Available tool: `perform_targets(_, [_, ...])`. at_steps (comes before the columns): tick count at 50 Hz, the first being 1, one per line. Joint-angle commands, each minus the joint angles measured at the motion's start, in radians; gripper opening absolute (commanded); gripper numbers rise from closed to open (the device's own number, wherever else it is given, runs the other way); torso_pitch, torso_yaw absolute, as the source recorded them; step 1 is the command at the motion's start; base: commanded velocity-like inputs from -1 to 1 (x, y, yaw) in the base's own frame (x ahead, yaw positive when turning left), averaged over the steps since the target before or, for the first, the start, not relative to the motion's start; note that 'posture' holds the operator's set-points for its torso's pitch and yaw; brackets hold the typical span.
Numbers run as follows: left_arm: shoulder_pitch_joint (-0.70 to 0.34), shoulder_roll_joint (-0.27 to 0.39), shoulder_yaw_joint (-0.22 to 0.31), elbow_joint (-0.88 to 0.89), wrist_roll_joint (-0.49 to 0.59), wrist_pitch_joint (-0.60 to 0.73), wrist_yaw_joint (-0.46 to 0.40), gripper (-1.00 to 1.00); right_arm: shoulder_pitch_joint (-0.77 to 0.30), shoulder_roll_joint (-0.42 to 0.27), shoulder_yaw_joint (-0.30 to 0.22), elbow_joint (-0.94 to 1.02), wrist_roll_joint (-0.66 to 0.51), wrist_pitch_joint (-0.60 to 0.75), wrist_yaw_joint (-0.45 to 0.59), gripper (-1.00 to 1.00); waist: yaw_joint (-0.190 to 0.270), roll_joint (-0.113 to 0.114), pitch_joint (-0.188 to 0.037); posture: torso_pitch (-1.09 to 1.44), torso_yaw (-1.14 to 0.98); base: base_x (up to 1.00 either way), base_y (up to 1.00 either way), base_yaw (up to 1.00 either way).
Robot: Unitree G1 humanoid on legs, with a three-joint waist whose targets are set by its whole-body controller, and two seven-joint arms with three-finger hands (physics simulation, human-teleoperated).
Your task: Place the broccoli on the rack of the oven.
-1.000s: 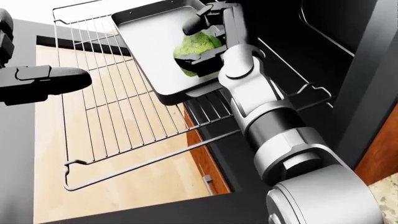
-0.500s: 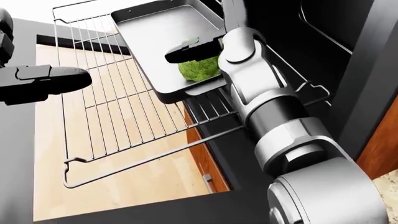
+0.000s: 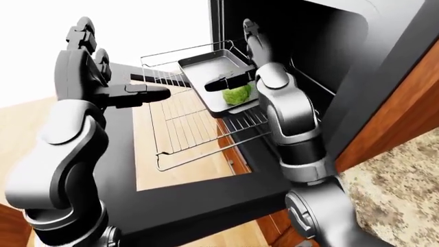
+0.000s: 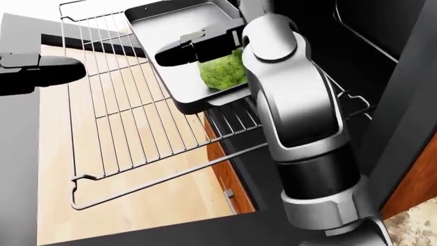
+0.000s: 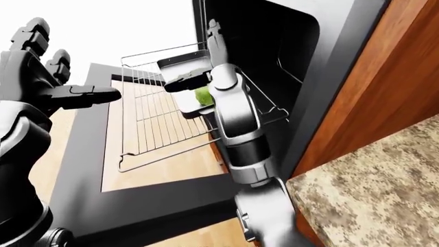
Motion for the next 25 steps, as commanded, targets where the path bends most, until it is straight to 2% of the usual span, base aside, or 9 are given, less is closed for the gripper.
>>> perform_targets(1, [-0.029,0.023,0.016,-0.034,0.037,-0.011,-0.016,1.00,-0.027,0.001,0.005,-0.110,-0.011,0.044,0.010,1.00,0.001,0.005,-0.031,0.00,0.00,0.00,0.00,0.00])
perform_targets(3, [-0.022,0.038,0.025,-0.061,0.055,0.012,-0.034,1.00,-0.011,0.008,0.012,-0.197,-0.015,0.095,0.019,1.00,-0.001,0.006,-0.030,0.00,0.00,0.00,0.00,0.00])
perform_targets(9, [0.028,0.033,0.034,-0.107,0.119,0.012,-0.092,1.00,0.037,0.012,0.055,-0.345,-0.084,0.087,0.053,1.00,-0.004,0.010,-0.025,0.00,0.00,0.00,0.00,0.00])
perform_targets(13, [0.037,0.026,0.044,-0.133,0.153,0.018,-0.116,1.00,0.039,0.030,0.047,-0.412,-0.118,0.129,0.078,1.00,-0.005,0.011,-0.026,0.00,0.00,0.00,0.00,0.00])
perform_targets(15, [0.014,0.033,0.042,-0.155,0.162,0.050,-0.125,1.00,0.033,0.036,0.043,-0.424,-0.124,0.119,0.080,1.00,-0.005,0.011,-0.026,0.00,0.00,0.00,0.00,0.00])
perform_targets(18, [0.013,0.035,0.035,-0.169,0.193,0.024,-0.142,1.00,0.036,0.026,0.067,-0.438,-0.174,0.073,0.091,1.00,-0.007,0.009,-0.023,0.00,0.00,0.00,0.00,0.00])
perform_targets(22, [0.006,0.014,0.039,-0.186,0.204,-0.018,-0.162,1.00,0.052,0.042,0.061,-0.466,-0.204,0.043,0.105,1.00,-0.007,0.009,-0.021,0.00,0.00,0.00,0.00,0.00])
perform_targets(25, [-0.006,0.022,0.027,-0.184,0.227,-0.048,-0.164,1.00,0.074,0.056,0.055,-0.504,-0.213,0.025,0.108,1.00,-0.006,0.009,-0.021,0.00,0.00,0.00,0.00,0.00])
